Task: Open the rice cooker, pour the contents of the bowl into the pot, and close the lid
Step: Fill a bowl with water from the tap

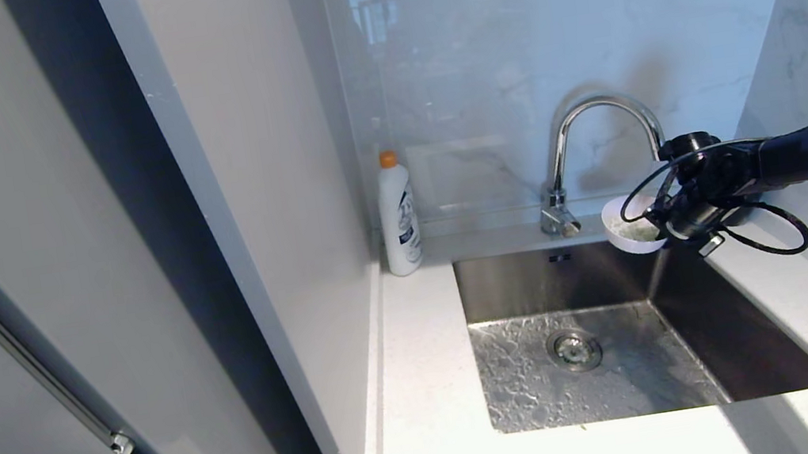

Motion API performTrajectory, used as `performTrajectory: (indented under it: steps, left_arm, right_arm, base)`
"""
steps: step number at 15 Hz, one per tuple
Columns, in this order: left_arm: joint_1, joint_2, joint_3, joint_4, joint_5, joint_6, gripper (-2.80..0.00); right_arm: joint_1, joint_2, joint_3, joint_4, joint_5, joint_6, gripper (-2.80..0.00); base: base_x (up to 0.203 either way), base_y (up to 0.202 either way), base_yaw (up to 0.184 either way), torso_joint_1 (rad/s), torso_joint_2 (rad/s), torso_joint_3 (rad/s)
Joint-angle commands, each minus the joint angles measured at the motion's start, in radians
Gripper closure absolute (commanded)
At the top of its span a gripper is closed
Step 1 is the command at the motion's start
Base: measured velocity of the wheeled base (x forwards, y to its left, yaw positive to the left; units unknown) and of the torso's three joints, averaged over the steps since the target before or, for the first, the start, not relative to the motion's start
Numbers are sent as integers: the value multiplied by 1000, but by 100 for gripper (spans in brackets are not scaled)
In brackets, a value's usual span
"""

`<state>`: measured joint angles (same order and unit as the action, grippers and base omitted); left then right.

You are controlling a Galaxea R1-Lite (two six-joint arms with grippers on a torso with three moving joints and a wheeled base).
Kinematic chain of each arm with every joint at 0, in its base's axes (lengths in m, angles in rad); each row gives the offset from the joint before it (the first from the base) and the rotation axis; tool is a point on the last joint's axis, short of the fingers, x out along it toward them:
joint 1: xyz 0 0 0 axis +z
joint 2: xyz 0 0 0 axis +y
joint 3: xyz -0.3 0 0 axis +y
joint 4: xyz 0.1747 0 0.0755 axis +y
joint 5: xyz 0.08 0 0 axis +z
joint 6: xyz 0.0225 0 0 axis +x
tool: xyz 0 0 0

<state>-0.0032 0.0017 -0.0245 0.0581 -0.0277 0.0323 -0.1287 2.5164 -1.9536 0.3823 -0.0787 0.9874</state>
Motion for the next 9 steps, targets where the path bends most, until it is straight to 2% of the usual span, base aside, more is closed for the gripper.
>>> performTrajectory:
  steps: [1, 9]
  left_arm:
    - [0, 0, 0, 0, -1, 0, 0]
    - [-1, 0, 0, -1, 0, 0, 0]
  right_arm:
    - [0, -5, 1, 3, 4, 7, 0]
    - [12, -19, 4, 15, 5, 14, 0]
  base:
    - [0, 0, 0, 0, 0, 0]
    - [0, 0, 0, 0, 0, 0]
